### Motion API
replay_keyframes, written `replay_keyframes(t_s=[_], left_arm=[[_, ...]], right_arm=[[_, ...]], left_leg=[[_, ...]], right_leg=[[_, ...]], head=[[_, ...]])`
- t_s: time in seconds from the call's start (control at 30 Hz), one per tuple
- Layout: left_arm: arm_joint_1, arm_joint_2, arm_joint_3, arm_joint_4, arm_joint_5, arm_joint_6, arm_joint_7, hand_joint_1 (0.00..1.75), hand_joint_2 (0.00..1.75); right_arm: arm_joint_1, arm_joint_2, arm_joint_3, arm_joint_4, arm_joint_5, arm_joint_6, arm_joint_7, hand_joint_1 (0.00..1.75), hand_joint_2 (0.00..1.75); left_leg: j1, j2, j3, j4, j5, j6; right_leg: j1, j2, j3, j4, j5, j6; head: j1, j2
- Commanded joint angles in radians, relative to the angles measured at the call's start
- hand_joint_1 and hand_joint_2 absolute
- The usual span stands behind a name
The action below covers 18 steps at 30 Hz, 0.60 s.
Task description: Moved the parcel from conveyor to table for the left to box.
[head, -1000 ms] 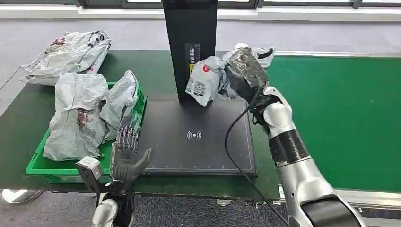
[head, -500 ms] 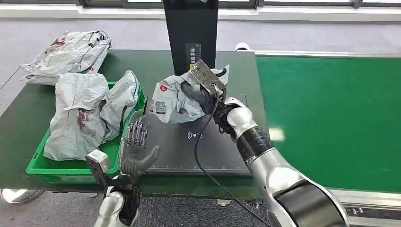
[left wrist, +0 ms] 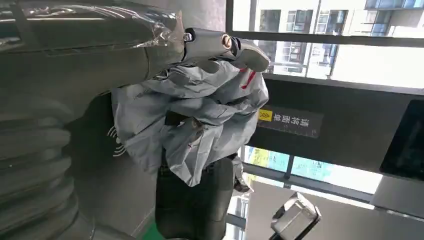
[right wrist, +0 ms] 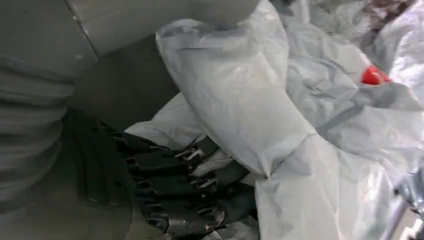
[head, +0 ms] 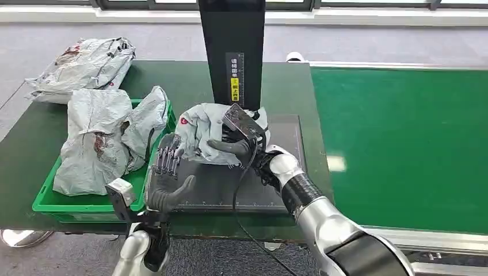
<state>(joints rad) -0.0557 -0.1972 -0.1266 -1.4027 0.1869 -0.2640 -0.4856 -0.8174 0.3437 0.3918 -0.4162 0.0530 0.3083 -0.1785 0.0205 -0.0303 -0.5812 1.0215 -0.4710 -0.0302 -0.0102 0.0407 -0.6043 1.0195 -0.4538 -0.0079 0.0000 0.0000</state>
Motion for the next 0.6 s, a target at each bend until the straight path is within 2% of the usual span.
replay_keyframes(t_s=[0.03, 0.07, 0.33, 0.4, 0.53, 0.57, 0.6], left_arm=[[0.038, 0.019, 0.051, -0.016, -0.01, 0.023, 0.007, 0.0, 1.75], [0.053, 0.017, 0.059, -0.028, -0.013, 0.026, 0.007, 0.0, 1.75], [0.06, 0.016, 0.062, -0.039, -0.013, 0.025, 0.007, 0.0, 1.75], [0.064, 0.01, 0.069, -0.045, -0.019, 0.035, 0.009, 0.0, 1.75], [0.074, 0.007, 0.076, -0.055, -0.022, 0.037, 0.012, 0.0, 1.75], [0.141, -0.02, 0.121, -0.152, -0.041, 0.053, 0.04, 0.0, 1.75], [0.176, -0.033, 0.134, -0.196, -0.049, 0.062, 0.056, 0.0, 1.75]], right_arm=[[0.014, -0.089, 0.132, -0.046, 0.102, -0.083, -0.037, 0.0, 0.0], [0.022, -0.11, 0.151, -0.08, 0.153, -0.124, -0.018, 0.0, 0.0], [0.031, -0.117, 0.147, -0.104, 0.162, -0.121, -0.009, 0.0, 0.0], [0.035, -0.124, 0.168, -0.12, 0.224, -0.179, 0.012, 0.0, 0.0], [0.042, -0.137, 0.17, -0.141, 0.262, -0.207, 0.038, 0.0, 0.0], [0.143, -0.24, 0.145, -0.398, 0.602, -0.356, 0.316, 0.0, 0.0], [0.274, -0.296, 0.053, -0.632, 0.825, -0.36, 0.482, 0.0, 0.0]], left_leg=[[0.0, 0.001, 0.002, -0.002, 0.001, 0.002], [-0.001, 0.001, 0.003, -0.003, 0.001, 0.002], [-0.001, 0.001, 0.001, -0.001, 0.0, 0.001], [-0.001, 0.001, 0.001, -0.001, 0.001, 0.001], [-0.001, 0.001, 0.002, -0.002, 0.001, 0.002], [-0.002, 0.001, 0.002, -0.002, 0.001, 0.002], [-0.001, 0.0, 0.002, -0.002, 0.001, 0.003]], right_leg=[[0.0, -0.004, 0.003, -0.002, 0.0, 0.0], [0.0, -0.006, 0.004, -0.003, 0.001, 0.0], [0.0, -0.003, 0.001, -0.001, 0.0, 0.0], [0.0, -0.004, 0.002, -0.001, 0.0, 0.0], [0.0, -0.005, 0.002, -0.002, 0.0, 0.0], [0.0, -0.006, 0.003, -0.003, 0.001, 0.0], [0.0, -0.007, 0.004, -0.004, 0.0, 0.001]], head=[[0.0, 0.0], [0.0, 0.0], [0.0, 0.0], [0.0, 0.0], [0.0, 0.0], [0.0, 0.0], [0.0, 0.0]])
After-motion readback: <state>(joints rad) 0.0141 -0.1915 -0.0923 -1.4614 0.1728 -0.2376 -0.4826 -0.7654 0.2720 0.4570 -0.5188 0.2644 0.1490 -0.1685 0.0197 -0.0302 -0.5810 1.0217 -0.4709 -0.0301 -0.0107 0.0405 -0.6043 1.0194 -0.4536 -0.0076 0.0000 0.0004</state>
